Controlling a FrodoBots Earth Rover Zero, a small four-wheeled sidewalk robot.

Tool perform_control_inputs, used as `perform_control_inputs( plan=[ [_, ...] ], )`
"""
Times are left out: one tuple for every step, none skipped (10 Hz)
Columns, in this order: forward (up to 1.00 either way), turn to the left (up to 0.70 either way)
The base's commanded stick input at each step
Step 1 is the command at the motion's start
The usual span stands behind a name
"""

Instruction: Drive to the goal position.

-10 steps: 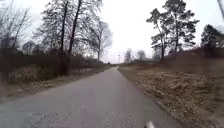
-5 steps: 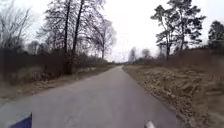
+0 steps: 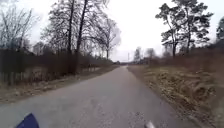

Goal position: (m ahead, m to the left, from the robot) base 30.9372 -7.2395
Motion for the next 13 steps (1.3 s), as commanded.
perform_control_inputs(
  plan=[
    [0.85, 0.00],
    [0.85, 0.00],
    [0.85, -0.02],
    [0.85, -0.26],
    [0.85, -0.34],
    [0.85, -0.34],
    [0.85, -0.34],
    [0.85, -0.34],
    [0.85, -0.34],
    [0.85, -0.34],
    [0.85, -0.34],
    [0.85, -0.34],
    [0.85, -0.34]
  ],
)
